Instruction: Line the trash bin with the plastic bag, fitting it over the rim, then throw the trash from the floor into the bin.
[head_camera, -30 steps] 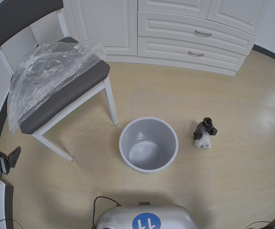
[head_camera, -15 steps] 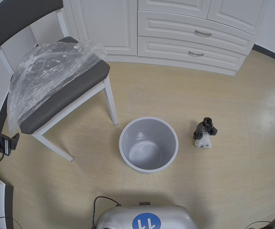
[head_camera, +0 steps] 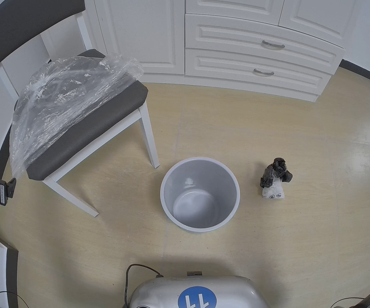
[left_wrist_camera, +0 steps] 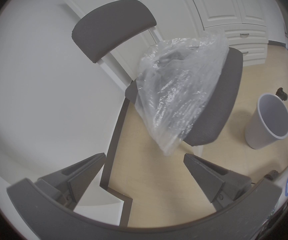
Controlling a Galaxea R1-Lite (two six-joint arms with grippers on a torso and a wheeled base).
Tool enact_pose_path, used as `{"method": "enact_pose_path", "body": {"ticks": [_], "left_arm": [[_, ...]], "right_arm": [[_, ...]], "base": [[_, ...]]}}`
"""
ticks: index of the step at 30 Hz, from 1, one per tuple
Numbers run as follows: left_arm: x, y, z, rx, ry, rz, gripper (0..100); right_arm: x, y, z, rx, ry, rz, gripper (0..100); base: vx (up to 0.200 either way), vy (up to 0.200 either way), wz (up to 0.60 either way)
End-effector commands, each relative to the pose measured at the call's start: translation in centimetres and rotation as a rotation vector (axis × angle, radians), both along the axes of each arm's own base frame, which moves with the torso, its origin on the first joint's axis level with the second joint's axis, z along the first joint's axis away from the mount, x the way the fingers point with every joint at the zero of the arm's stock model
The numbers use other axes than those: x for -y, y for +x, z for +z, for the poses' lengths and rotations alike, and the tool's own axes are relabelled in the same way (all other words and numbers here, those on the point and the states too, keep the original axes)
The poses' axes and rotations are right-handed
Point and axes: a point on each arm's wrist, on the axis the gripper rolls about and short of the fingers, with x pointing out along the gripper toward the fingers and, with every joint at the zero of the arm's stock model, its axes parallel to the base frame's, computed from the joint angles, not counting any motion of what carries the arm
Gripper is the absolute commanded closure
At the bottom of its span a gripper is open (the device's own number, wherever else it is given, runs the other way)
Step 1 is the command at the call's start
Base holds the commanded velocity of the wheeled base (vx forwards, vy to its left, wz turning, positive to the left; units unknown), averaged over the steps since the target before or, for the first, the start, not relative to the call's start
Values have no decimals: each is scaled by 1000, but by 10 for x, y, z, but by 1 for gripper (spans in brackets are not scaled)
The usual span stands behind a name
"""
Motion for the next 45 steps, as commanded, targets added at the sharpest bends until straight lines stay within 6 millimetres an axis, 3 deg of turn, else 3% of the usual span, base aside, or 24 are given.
{"method": "enact_pose_path", "body": {"ticks": [1, 18, 24, 32, 45], "left_arm": [[-9, 3, -4, -6, -3, 36, 0], [-22, 30, -20, 30, -13, 54, 0], [-18, 29, -28, 34, -22, 41, 0], [-15, 27, -24, 47, -16, 30, 0], [-21, 43, -27, 80, -5, 27, 0]], "right_arm": [[0, -4, 0, 10, -1, 1, 0], [0, -6, 0, 16, -1, -5, 0], [1, -6, 0, 18, -2, -8, 0], [2, -5, 0, 13, -3, -21, 0], [2, -1, -2, -2, -13, -21, 0]], "base": [[0, 0, 0], [0, 0, 0], [0, 0, 0], [0, 0, 0], [0, 0, 0]]}}
